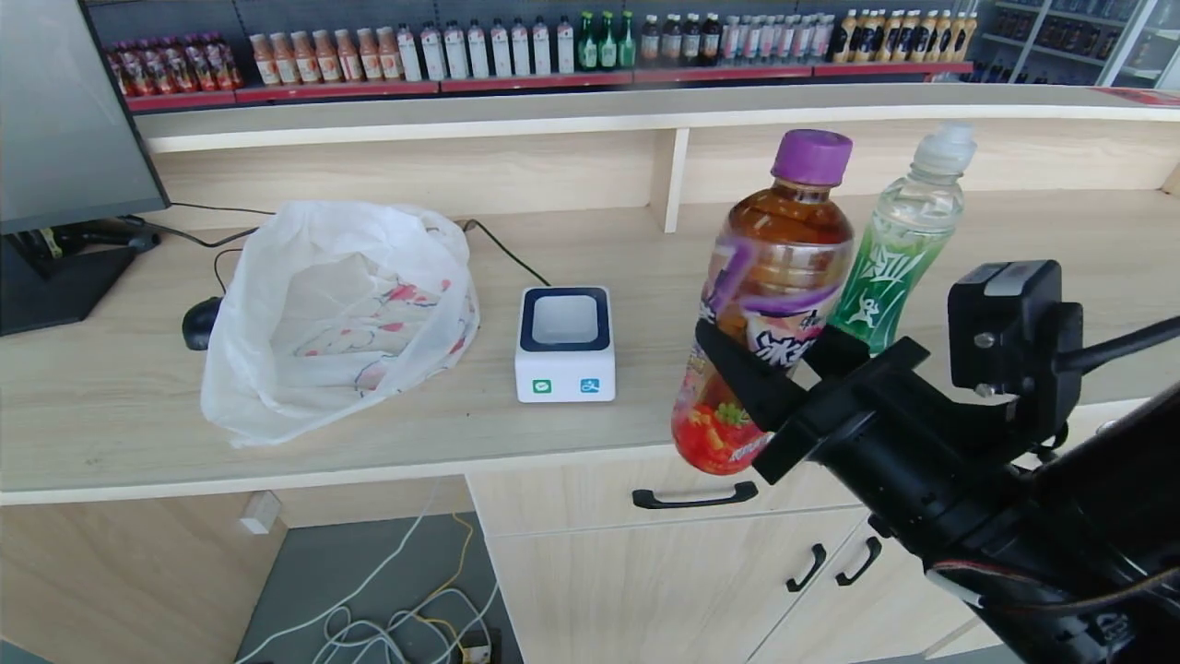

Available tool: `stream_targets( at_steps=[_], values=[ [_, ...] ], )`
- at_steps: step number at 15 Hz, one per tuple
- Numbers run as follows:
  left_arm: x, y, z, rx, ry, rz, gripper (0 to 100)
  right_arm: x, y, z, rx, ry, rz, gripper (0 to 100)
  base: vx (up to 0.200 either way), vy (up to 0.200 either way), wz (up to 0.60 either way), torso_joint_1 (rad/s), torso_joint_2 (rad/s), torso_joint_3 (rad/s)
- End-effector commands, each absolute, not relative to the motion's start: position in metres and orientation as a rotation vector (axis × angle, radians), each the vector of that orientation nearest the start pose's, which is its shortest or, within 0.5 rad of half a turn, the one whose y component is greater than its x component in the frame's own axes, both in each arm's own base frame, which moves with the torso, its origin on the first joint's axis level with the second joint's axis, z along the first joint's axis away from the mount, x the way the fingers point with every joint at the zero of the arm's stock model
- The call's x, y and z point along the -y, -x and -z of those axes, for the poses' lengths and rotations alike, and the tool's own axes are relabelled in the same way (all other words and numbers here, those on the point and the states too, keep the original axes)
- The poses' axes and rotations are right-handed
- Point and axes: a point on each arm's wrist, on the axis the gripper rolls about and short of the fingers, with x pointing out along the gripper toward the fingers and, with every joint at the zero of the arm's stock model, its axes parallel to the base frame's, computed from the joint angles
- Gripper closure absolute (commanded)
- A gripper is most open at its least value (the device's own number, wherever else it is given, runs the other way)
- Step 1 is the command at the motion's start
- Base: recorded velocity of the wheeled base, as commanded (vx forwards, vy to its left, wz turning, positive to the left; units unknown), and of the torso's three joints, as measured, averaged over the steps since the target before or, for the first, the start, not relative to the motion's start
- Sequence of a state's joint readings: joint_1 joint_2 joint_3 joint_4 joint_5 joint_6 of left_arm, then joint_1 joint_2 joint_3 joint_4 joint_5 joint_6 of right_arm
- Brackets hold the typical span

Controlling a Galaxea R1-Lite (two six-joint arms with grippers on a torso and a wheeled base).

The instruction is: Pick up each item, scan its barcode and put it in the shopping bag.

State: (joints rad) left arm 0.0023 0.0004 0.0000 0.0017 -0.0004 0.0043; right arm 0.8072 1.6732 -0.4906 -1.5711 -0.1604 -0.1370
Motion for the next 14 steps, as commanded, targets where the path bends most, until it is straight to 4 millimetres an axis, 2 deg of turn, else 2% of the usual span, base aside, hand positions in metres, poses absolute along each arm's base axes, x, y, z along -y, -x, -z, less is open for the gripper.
stream_targets(
  at_steps=[1, 4, 8, 14],
  values=[
    [0.0, 0.023, -0.075, -0.002, -0.005, -0.002, 0, -0.17, -0.207, -0.208, 0.406, -0.069, -0.552, 100, 0.0, 0.0, 0.0, 0.0, 0.0, 0.0],
    [0.0, 0.023, -0.075, -0.002, -0.005, -0.003, 0, -0.17, -0.207, -0.209, 0.408, -0.082, -0.552, 100, 0.0, 0.0, 0.0, 0.0, 0.0, 0.0],
    [0.0, 0.023, -0.075, -0.002, -0.005, -0.003, 0, -0.172, -0.212, -0.224, 0.46, -0.133, -0.544, 100, 0.0, 0.0, 0.0, 0.0, 0.0, 0.0],
    [0.0, 0.023, -0.075, -0.002, -0.017, 0.002, 0, -0.156, -0.222, -0.241, 0.514, -0.179, -0.481, 100, 0.0, 0.0, 0.0, 0.0, 0.0, 0.0]
  ],
)
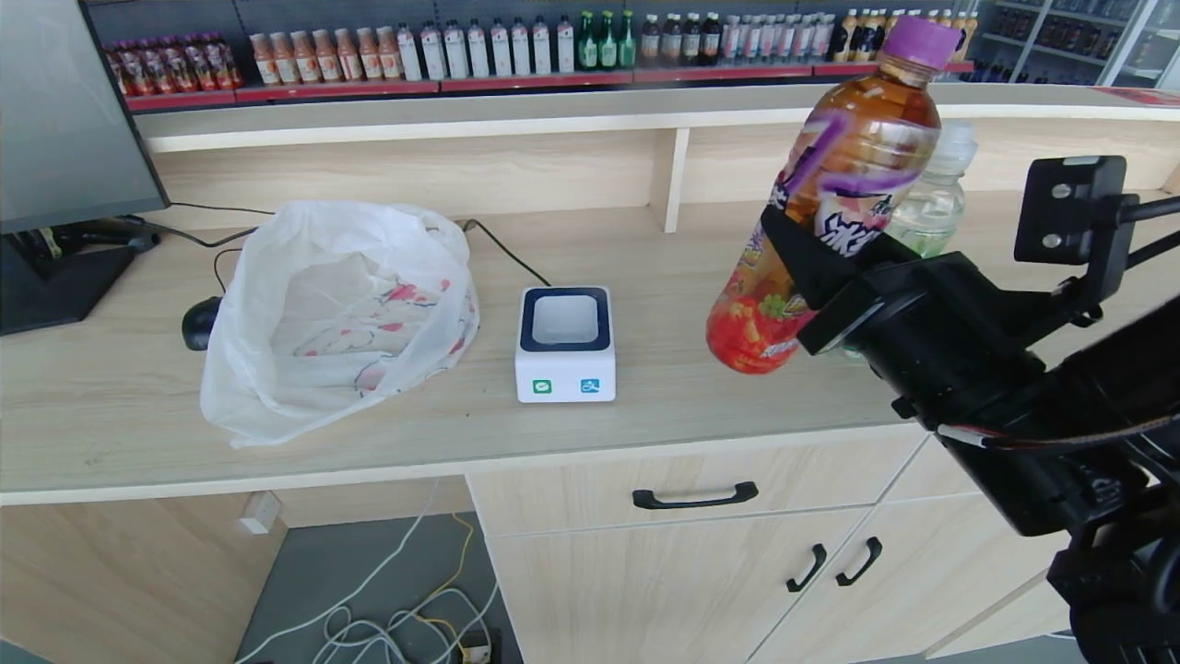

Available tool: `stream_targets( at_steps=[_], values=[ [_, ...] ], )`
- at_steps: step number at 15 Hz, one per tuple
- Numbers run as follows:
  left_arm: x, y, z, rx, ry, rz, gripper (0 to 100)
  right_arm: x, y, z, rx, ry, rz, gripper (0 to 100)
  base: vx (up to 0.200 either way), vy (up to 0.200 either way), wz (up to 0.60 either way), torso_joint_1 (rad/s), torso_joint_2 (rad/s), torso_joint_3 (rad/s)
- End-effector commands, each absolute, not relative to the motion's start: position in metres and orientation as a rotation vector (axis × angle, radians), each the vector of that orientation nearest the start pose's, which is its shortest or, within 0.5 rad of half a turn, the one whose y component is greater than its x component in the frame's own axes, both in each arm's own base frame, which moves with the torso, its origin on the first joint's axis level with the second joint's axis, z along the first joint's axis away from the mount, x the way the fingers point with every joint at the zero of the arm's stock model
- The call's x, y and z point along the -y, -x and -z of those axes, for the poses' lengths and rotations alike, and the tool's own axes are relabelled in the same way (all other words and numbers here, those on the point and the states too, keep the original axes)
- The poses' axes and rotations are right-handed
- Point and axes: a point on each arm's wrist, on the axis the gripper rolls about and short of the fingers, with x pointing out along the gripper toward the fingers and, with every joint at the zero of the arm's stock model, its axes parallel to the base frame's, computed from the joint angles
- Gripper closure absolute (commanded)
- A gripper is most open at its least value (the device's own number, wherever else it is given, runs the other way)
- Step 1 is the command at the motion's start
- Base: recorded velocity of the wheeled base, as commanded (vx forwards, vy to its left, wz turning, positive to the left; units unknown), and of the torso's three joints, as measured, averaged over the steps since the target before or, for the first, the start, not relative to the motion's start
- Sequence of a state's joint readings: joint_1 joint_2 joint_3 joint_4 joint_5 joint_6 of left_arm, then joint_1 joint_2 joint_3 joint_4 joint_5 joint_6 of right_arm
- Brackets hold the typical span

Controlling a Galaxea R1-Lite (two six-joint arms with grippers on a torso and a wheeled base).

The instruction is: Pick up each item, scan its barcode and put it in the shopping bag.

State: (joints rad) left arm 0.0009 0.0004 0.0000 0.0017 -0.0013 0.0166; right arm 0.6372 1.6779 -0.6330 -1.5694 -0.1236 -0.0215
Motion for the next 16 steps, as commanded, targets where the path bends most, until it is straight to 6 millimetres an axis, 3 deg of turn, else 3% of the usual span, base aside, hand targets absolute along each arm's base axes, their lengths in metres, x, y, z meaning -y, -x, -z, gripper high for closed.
stream_targets(
  at_steps=[1, 4, 16],
  values=[
    [0.0, 0.023, -0.075, -0.002, -0.017, 0.0, 0, -0.156, -0.222, -0.242, 0.522, -0.182, -0.48, 100, 0.0, 0.0, 0.0, 0.0, 0.0, 0.0],
    [0.0, 0.023, -0.075, -0.002, -0.018, 0.0, 0, -0.153, -0.222, -0.248, 0.544, -0.186, -0.469, 100, 0.0, 0.0, 0.0, 0.0, 0.0, 0.0],
    [0.0, 0.023, -0.075, -0.002, -0.006, -0.002, 0, -0.141, -0.218, -0.26, 0.588, -0.197, -0.439, 100, 0.0, 0.2, 0.0, 0.004, 0.01, 0.001]
  ],
)
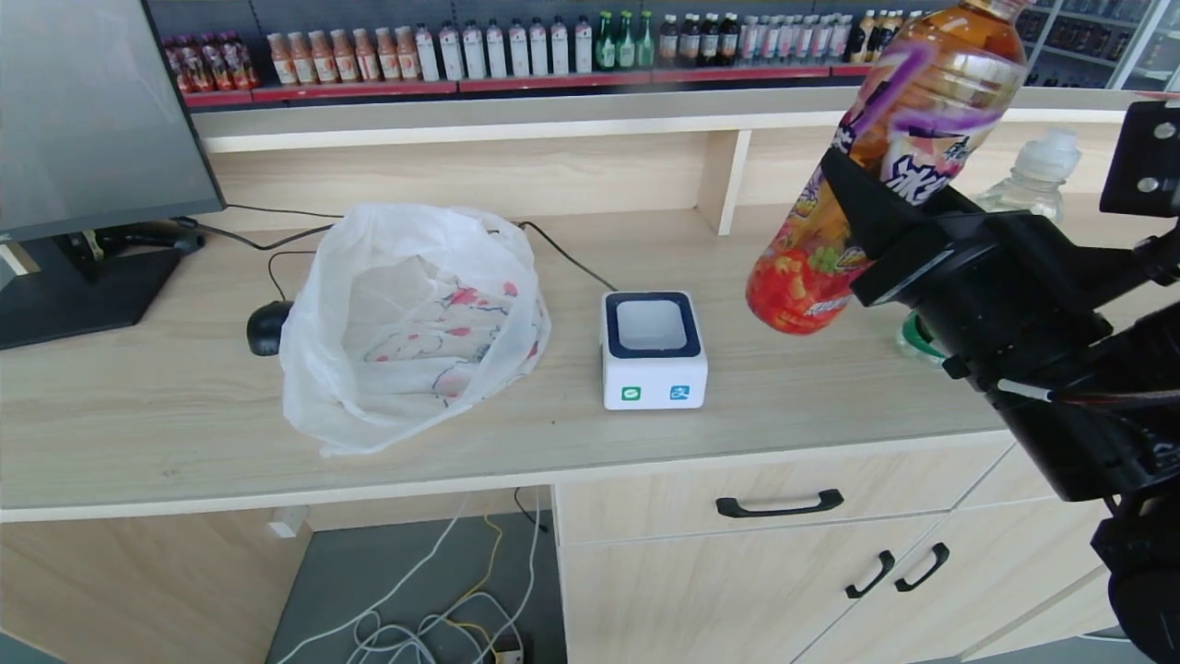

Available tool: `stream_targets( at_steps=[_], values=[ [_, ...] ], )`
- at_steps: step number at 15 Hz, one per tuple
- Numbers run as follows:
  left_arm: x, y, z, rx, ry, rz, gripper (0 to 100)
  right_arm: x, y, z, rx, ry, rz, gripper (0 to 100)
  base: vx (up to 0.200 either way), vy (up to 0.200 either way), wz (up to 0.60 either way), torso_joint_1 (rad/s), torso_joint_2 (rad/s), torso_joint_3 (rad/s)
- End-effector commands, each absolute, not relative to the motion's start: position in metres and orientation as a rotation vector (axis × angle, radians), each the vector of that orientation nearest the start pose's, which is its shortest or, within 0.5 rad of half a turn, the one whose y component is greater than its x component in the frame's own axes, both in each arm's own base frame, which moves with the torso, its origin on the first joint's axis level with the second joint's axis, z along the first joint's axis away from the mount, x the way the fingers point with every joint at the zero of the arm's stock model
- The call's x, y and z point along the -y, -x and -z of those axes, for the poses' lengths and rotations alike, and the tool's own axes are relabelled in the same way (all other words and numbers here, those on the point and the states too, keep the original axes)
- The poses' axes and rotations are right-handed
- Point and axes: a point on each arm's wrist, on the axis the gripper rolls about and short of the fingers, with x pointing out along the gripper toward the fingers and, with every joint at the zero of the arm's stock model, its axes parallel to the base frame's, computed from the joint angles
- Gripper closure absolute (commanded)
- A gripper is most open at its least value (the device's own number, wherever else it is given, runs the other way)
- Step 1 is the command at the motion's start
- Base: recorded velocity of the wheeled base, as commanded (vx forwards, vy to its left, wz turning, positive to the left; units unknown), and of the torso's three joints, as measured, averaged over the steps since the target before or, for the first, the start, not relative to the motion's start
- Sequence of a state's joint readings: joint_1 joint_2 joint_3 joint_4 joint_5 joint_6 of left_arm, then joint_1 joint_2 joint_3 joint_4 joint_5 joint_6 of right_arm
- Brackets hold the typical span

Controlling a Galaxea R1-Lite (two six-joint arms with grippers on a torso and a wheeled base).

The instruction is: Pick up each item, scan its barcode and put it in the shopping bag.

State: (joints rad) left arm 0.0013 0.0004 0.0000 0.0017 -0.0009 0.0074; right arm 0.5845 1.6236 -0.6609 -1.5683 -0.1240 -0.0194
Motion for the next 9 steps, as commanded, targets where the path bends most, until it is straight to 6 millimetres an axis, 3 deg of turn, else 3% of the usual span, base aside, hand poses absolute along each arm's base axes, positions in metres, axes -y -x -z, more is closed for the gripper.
stream_targets(
  at_steps=[1, 9],
  values=[
    [0.0, 0.0228, -0.0753, -0.002, -0.008, -0.002, 0, -0.1408, -0.2179, -0.26, 0.588, -0.197, -0.439, 100, 0.0, 0.2, 0.0, 0.012, 0.01, -0.002],
    [0.0001, 0.0228, -0.0753, -0.002, -0.009, 0.0, 0, -0.1334, -0.2257, -0.2625, 0.597, -0.207, -0.406, 100, 0.0, 0.0, 0.0, 0.0, 0.0, 0.0]
  ],
)
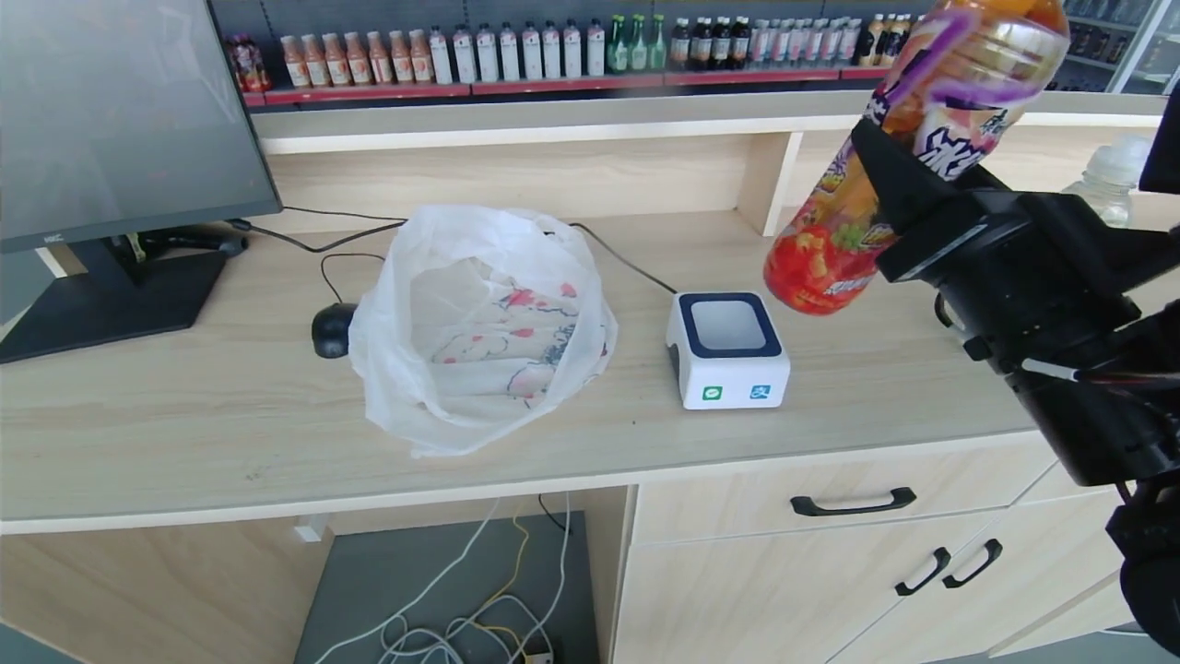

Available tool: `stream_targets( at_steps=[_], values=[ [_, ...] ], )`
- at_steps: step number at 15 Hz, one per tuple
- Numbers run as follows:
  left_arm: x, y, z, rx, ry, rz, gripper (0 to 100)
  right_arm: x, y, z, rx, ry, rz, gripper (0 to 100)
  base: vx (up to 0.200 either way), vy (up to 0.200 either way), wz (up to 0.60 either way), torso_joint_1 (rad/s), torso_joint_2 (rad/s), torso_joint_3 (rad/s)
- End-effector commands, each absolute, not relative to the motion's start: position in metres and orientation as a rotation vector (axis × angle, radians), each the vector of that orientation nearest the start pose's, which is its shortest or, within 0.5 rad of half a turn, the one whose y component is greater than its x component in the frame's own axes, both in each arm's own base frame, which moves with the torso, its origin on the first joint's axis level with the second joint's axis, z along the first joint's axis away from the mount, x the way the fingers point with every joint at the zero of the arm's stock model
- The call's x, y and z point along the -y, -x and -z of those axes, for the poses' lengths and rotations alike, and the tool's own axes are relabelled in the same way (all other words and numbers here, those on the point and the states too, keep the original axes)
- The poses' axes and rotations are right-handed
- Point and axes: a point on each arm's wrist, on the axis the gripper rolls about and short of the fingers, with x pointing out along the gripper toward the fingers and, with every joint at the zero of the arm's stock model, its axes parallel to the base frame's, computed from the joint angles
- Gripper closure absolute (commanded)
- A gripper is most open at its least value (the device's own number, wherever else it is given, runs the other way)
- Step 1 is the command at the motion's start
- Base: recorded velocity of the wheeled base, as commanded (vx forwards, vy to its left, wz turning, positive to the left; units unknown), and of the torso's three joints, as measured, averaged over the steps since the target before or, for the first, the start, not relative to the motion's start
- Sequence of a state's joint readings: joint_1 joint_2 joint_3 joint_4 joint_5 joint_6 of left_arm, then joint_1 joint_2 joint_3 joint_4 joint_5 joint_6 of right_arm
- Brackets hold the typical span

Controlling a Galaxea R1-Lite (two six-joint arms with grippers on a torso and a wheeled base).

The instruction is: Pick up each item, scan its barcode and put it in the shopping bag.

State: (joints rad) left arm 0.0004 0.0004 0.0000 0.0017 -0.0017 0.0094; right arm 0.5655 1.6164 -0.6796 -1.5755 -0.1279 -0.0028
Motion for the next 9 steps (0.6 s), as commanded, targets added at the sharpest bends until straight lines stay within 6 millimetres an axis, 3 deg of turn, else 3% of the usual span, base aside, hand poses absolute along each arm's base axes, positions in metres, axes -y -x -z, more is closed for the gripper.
stream_targets(
  at_steps=[1, 9],
  values=[
    [0.0, 0.023, -0.075, -0.002, -0.009, -0.002, 0, -0.134, -0.226, -0.263, 0.6, -0.208, -0.406, 100, 0.0, 0.0, 0.0, 0.0, 0.0, 0.0],
    [0.0, 0.023, -0.075, -0.002, -0.009, 0.0, 0, -0.151, -0.255, -0.255, 0.579, -0.224, -0.405, 100, 0.0, 0.0, 0.0, 0.0, 0.0, 0.0]
  ],
)
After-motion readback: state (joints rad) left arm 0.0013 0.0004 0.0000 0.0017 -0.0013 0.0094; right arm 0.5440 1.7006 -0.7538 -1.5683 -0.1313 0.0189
